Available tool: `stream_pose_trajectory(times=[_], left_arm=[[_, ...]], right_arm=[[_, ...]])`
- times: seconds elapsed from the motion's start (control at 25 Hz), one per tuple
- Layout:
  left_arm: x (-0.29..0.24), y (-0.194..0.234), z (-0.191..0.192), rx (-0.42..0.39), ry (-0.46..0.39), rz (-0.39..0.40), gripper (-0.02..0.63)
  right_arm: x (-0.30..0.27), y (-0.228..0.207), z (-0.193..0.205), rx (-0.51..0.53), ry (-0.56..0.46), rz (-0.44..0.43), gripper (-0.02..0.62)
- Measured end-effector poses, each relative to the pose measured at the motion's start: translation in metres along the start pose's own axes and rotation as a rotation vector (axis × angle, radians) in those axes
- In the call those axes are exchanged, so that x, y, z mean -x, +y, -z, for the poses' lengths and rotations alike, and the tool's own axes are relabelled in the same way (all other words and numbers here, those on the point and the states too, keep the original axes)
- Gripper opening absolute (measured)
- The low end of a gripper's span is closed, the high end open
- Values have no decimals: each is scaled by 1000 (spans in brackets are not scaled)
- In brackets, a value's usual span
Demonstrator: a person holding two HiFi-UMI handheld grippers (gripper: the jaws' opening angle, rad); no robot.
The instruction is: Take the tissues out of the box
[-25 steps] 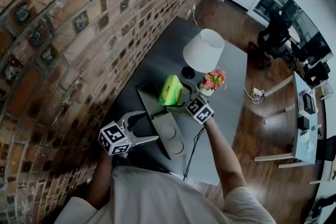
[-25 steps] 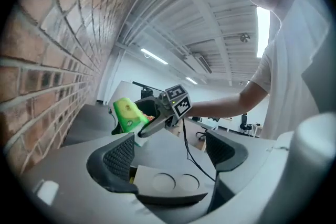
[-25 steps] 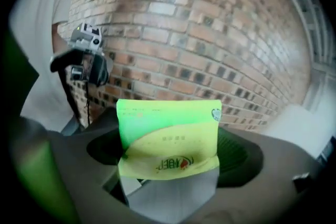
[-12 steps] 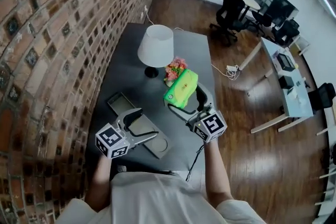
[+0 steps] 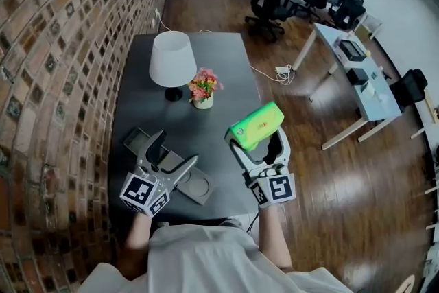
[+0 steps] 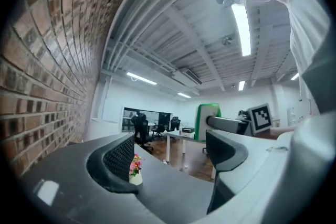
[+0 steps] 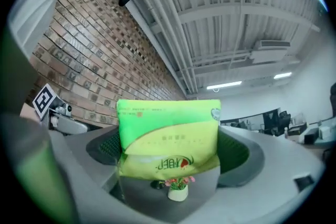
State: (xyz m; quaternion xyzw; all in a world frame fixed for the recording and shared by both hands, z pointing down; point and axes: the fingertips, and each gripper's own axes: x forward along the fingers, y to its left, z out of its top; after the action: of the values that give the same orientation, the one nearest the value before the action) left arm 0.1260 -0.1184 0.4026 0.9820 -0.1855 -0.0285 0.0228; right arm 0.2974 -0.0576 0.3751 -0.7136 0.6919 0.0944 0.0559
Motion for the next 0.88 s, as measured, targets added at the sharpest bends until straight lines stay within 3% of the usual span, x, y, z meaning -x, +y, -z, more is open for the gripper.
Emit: stream_pose_trajectory(times=[0.24,0.4,0.68,0.88], left_arm=[[14,36,-3,-64,-45,-281,407],[32,56,4,-114,-43,-439,407],[48,79,13,-96,-38,-536,407],[56,82,16,-82,-42,-566,400]], right_arm=[[26,3,19,14,28,83,543],[23,9,35,-11,63,76,543],[-1,30,36,18,76,-3,543],[-12,34,39,65,106,-12,543]])
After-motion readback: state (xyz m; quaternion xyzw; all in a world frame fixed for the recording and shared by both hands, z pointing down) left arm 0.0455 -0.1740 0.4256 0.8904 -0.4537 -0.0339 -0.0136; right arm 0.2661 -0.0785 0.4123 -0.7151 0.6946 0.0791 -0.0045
